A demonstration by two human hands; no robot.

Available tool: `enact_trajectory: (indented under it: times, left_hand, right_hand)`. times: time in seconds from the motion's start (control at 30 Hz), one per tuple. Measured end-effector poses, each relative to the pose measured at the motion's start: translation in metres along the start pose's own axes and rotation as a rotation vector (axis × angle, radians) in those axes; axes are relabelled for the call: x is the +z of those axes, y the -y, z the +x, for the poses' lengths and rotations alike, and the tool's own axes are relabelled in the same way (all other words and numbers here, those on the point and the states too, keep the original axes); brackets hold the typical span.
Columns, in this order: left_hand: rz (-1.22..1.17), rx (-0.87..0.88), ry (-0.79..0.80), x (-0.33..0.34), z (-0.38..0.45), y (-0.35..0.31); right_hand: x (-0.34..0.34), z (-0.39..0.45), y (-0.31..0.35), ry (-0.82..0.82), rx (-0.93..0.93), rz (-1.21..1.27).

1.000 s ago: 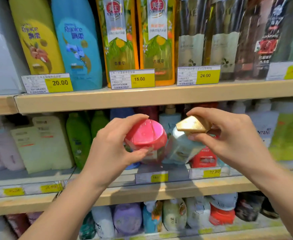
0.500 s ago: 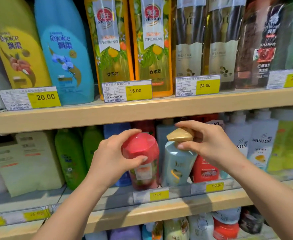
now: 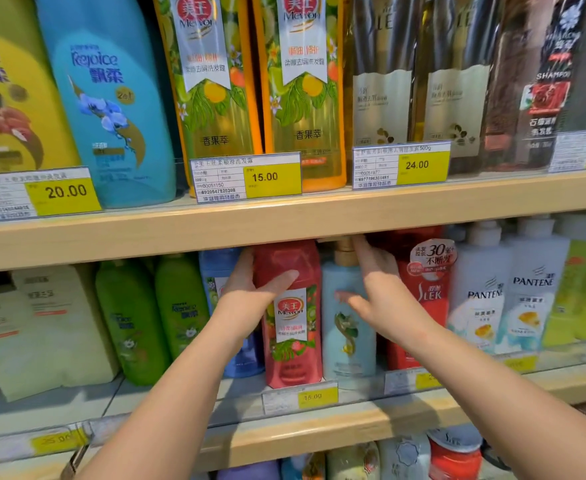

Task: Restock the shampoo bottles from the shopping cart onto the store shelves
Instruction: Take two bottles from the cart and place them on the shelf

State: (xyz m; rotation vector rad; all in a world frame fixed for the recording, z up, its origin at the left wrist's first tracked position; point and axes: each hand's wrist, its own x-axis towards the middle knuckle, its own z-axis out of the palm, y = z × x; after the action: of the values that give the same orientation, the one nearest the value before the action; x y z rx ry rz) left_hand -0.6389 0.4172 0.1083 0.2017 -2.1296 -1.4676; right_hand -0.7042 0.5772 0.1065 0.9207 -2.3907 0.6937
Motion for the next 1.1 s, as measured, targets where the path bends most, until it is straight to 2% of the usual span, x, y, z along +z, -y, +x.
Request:
enact_trajectory:
  times: [0.07, 0.17, 0.23, 0.3, 0.57, 0.67, 0.77, 1.0, 1.1]
  left_hand:
    - [-0.023, -0.031, 0.005, 0.004, -0.001, 0.004]
    - [-0.054, -0.043, 0.044, 0.006, -0.006, 0.013]
    - [-0.03, -0.115, 0.099, 0.006, -0.011, 0.023]
    - [-0.002, -0.209, 0.165, 0.004, -0.017, 0.034]
    - [0.002, -0.223, 0.203, 0.012, -0.023, 0.056]
    - [-0.04, -0.207, 0.234, 0.014, -0.021, 0.056]
    - [-0.063, -0.202, 0.233, 0.018, -0.019, 0.058]
    - [-0.072, -0.18, 0.213, 0.022, -0.02, 0.06]
    - [-0.055, -0.168, 0.221, 0.022, -0.019, 0.06]
  right_hand:
    - [0.006, -0.005, -0.002, -0.017, -0.087, -0.141]
    - [0.005, -0.01, -0.001, 0.051, -0.095, -0.306]
    - [0.005, -0.011, -0.003, 0.123, -0.068, -0.373]
    - [0.003, -0.01, -0.001, 0.129, -0.095, -0.43]
    - [0.005, -0.009, -0.001, 0.104, -0.075, -0.528]
    - [0.008, -0.006, -0.011, 0.027, -0.062, -0.512]
    - [-0.002, -0.007, -0.007, 0.161, -0.072, -0.515]
    - [0.004, -0.005, -0.013, 0.024, -0.087, -0.557]
    - [0.0, -0.007, -0.017, 0.096, -0.128, -0.536]
